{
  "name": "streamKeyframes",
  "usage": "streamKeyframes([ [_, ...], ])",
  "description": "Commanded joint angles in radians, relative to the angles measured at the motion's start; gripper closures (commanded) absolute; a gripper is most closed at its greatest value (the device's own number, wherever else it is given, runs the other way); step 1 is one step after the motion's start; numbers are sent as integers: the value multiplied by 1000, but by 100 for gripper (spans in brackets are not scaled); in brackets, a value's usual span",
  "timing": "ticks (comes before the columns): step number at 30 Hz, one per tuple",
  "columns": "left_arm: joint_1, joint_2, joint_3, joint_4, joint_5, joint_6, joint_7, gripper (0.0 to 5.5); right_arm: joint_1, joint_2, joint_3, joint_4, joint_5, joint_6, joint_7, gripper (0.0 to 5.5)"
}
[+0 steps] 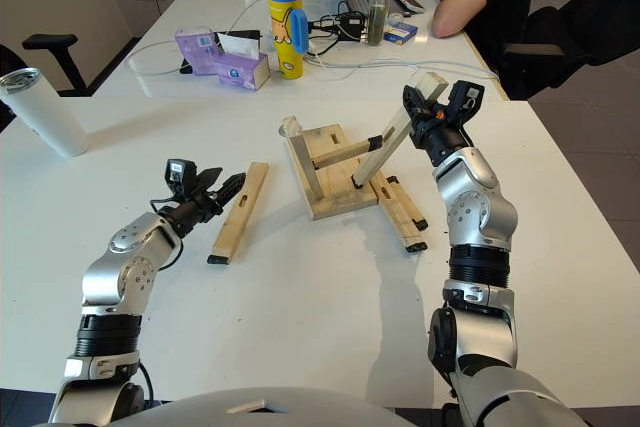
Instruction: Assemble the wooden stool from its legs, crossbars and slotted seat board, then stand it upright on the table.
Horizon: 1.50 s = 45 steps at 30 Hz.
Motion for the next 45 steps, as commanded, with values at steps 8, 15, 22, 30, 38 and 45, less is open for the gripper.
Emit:
streamKeyframes([
  [8,-18,0,-4,-4,4,1,-1,239,96,4,111,-28,-110,-48,48,448],
  [15,-20,-4,-9,-11,0,3,-1,239,90,40,144,-39,-112,-19,2,448],
  [22,-23,-9,-8,-9,1,-1,5,239,82,5,184,-19,-177,-48,4,448],
  [30,-20,-18,0,-8,-1,-2,13,239,102,8,161,-33,-138,-72,19,448],
  [38,-84,-46,46,-136,-119,-36,-34,239,116,-2,151,-34,-131,-66,33,448],
  [45,-180,53,28,-302,-333,79,-192,239,110,6,156,-41,-127,-61,28,448],
])
